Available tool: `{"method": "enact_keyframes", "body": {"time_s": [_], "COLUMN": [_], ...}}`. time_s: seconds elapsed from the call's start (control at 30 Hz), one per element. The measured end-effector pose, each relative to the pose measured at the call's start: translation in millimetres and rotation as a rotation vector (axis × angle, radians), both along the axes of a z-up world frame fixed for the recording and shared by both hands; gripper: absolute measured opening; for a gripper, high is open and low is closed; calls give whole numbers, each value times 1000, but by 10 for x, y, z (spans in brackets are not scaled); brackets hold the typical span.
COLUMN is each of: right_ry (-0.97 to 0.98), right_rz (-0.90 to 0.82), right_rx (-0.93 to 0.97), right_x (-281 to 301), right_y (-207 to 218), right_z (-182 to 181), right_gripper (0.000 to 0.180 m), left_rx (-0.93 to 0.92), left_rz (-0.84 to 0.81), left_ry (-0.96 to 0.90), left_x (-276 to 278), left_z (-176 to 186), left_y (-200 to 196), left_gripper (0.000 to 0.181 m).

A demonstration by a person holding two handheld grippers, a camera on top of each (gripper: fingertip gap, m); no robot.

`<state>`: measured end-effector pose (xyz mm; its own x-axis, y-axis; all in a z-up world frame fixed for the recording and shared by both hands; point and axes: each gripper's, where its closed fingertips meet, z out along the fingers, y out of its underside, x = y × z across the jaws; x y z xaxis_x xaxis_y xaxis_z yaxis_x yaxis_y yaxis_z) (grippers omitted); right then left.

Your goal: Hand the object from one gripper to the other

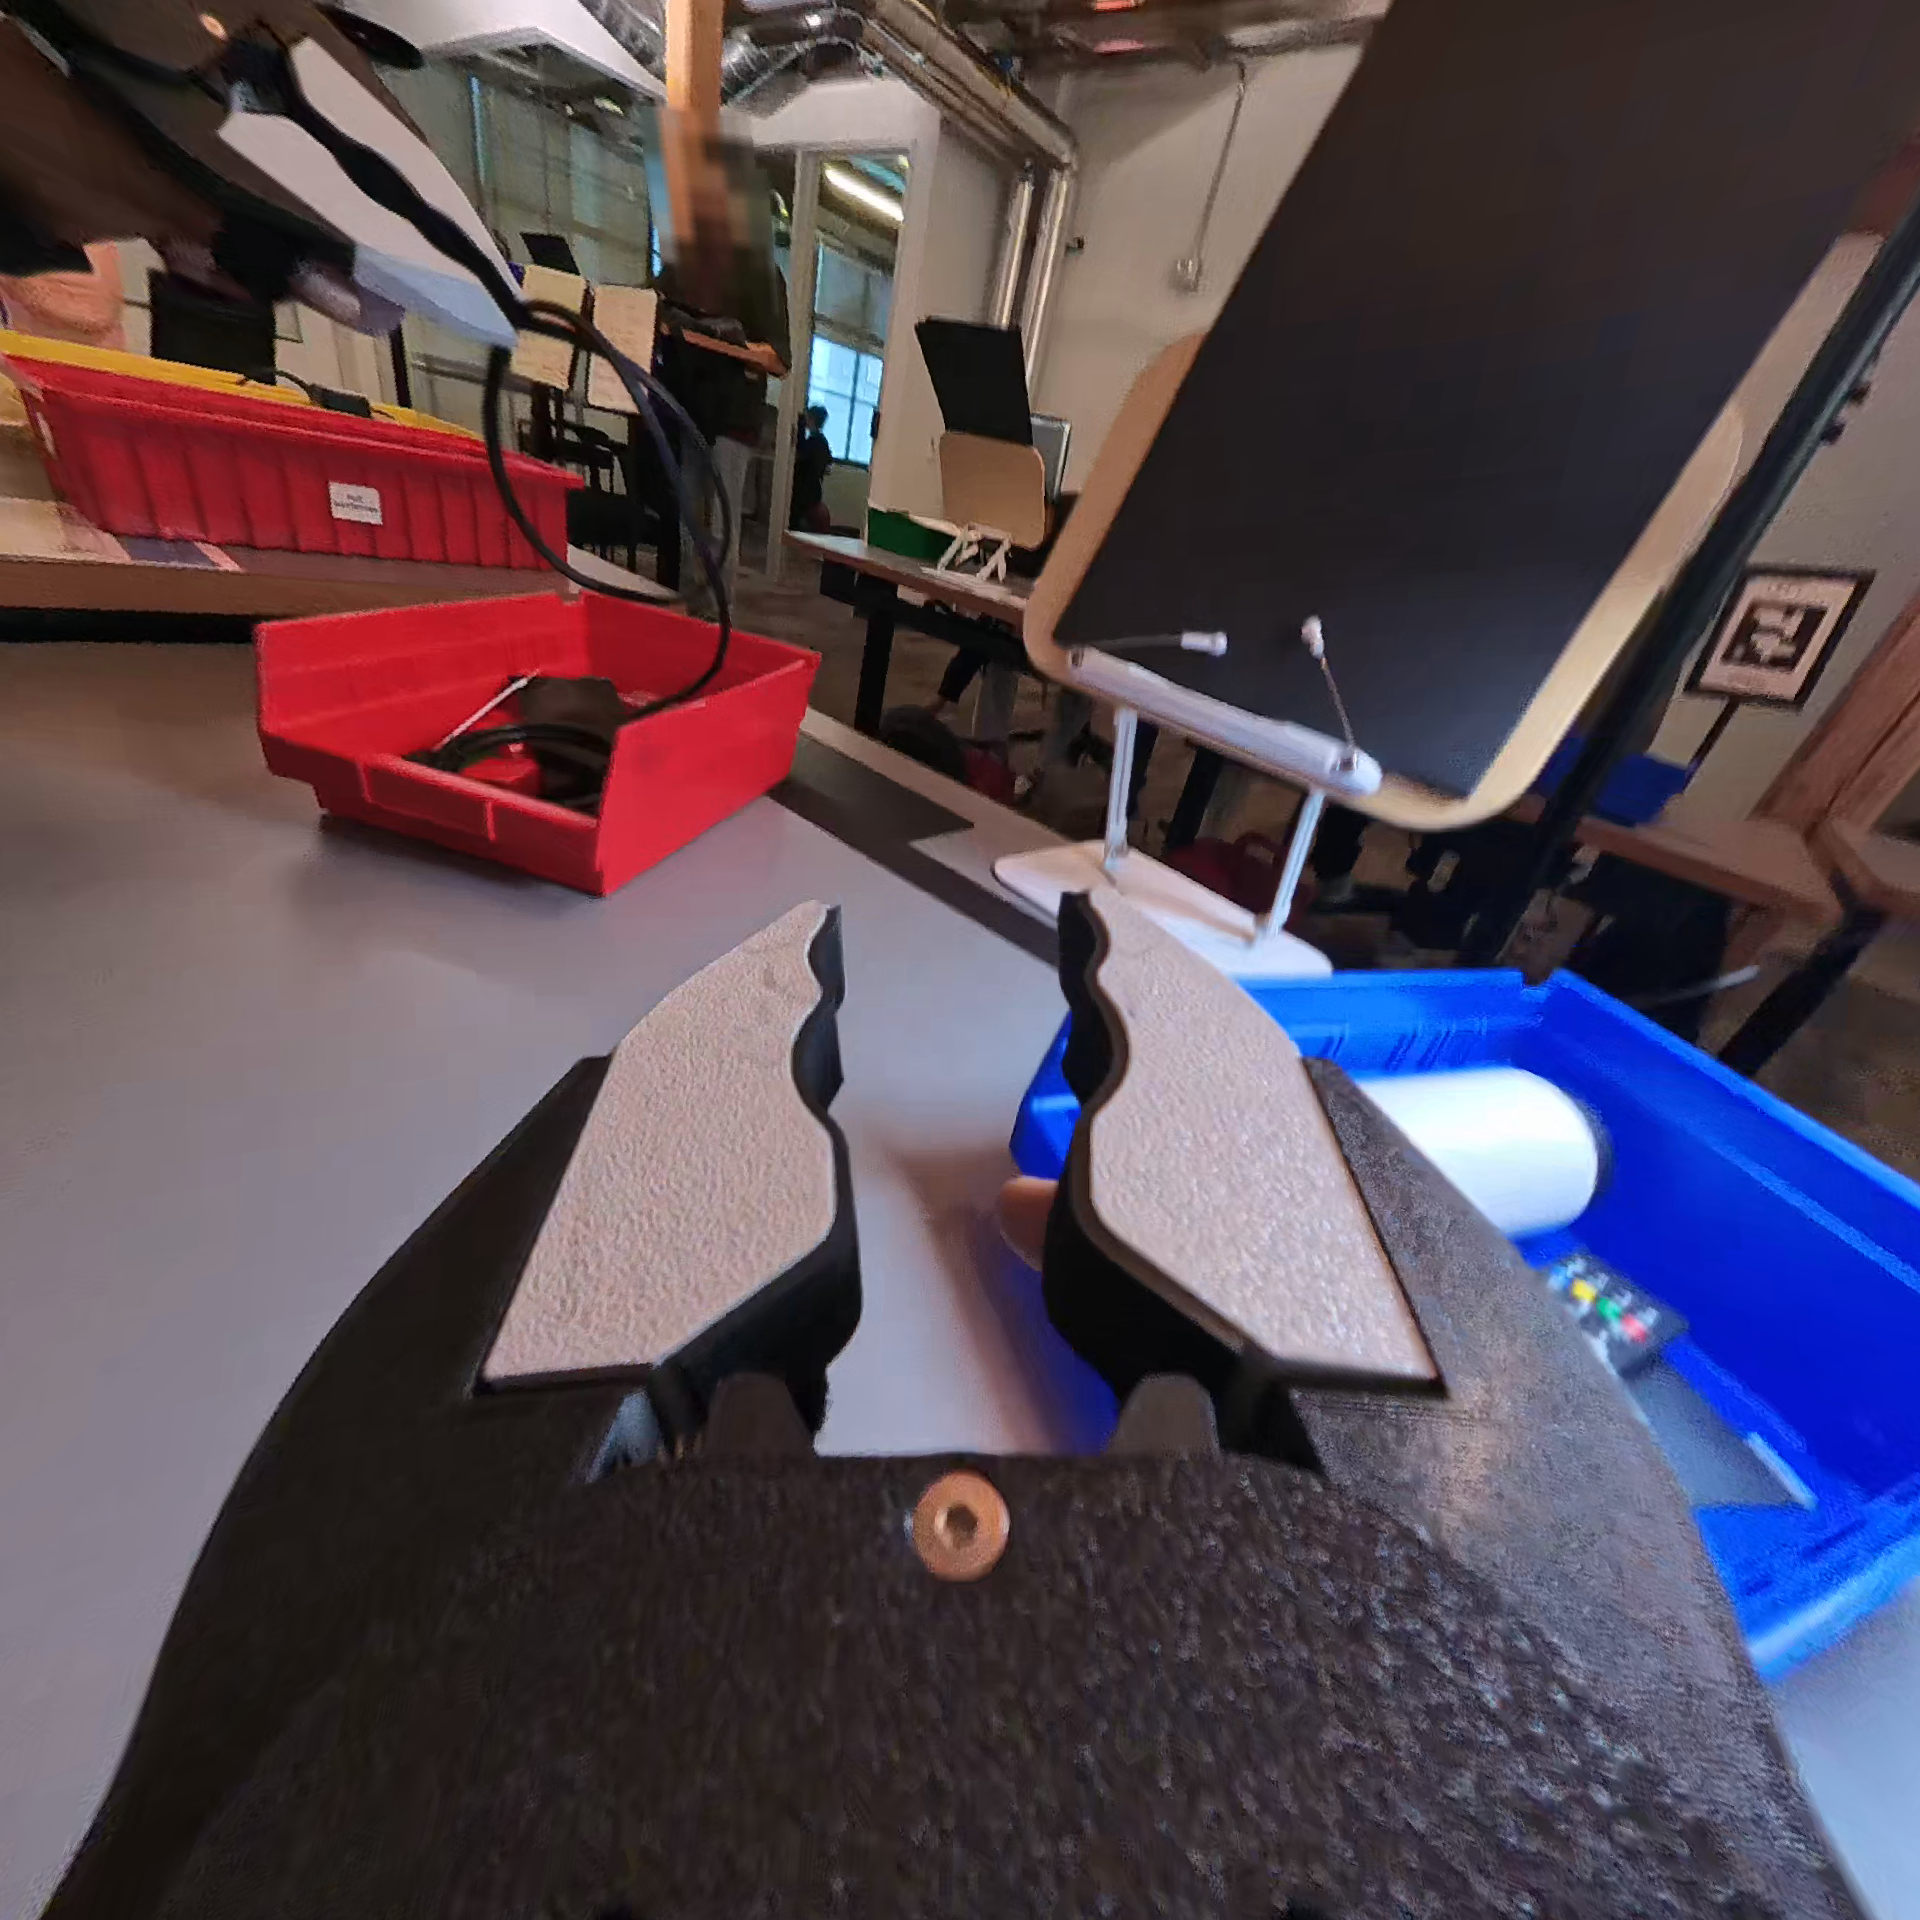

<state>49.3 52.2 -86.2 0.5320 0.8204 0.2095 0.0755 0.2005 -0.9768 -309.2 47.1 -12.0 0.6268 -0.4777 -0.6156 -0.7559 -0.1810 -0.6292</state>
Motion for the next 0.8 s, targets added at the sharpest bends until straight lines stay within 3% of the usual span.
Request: {"method": "enact_keyframes", "body": {"time_s": [0.03, 0.2, 0.33, 0.57, 0.8], "right_ry": [4, -79, -239, -435, -611], "right_rz": [12, 115, 161, 223, 222], "right_rx": [46, 226, 326, 335, 407], "right_x": [-67, -590, -958, -1098, -1153], "right_y": [-21, -208, -326, -376, -363], "right_z": [165, 919, 1159, 856, 484], "right_gripper": [39, 43, 49, 46, 23], "left_rx": [20, 103, 119, 44, -67], "left_rz": [-34, -249, -419, -559, -605], "left_ry": [-14, -161, -277, -351, -329], "left_x": [163, 1051, 1674, 2157, 2337], "left_z": [62, 380, 466, 76, -290], "left_y": [-33, -210, -379, -558, -548], "left_gripper": [9, 8, 8, 8, 8]}}
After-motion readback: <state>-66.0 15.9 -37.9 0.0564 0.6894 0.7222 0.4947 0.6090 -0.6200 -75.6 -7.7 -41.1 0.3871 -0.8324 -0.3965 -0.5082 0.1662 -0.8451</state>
